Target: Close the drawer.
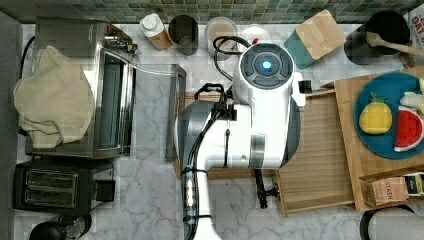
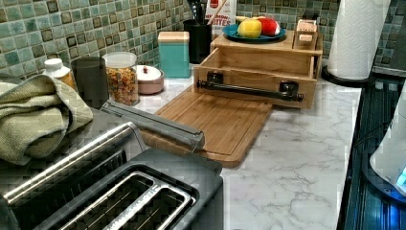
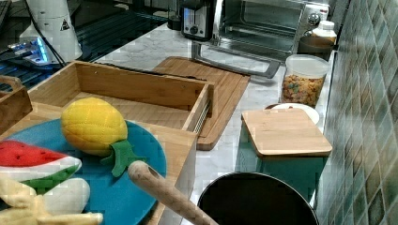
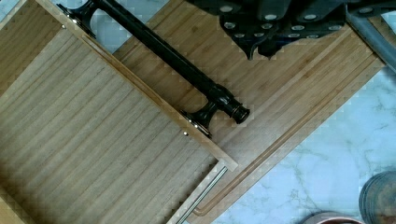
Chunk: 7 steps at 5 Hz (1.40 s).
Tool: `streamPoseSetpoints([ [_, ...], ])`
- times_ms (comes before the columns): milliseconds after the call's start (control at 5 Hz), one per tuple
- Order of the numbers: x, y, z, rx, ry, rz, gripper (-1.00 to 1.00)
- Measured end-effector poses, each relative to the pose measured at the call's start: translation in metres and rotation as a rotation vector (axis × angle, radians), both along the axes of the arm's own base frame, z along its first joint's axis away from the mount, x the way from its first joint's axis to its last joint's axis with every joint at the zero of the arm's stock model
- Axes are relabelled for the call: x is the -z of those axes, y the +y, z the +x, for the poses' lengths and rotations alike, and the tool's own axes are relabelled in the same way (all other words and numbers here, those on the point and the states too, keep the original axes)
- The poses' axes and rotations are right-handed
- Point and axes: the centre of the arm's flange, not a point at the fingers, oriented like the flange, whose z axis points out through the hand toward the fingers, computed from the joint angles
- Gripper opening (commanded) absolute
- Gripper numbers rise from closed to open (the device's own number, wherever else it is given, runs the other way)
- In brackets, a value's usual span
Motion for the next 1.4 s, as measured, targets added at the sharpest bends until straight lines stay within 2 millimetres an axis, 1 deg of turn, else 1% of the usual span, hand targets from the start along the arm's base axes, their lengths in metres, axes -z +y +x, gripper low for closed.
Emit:
streamPoseSetpoints([
  [200, 0.0, -0.001, 0.001, 0.0, -0.006, -0.002, -1.0],
  [400, 0.006, -0.001, 0.0, -0.001, 0.014, -0.001, -1.0],
  [600, 0.016, 0.0, 0.0, -0.092, 0.04, 0.013, -1.0],
  [800, 0.027, 0.002, -0.006, -0.262, 0.042, 0.044, -1.0],
  [1000, 0.044, 0.003, -0.01, -0.36, 0.008, 0.049, -1.0],
  [1200, 0.07, 0.006, -0.02, -0.37, 0.036, 0.056, -1.0],
  [1400, 0.1, 0.01, -0.032, -0.39, 0.059, 0.047, -1.0],
])
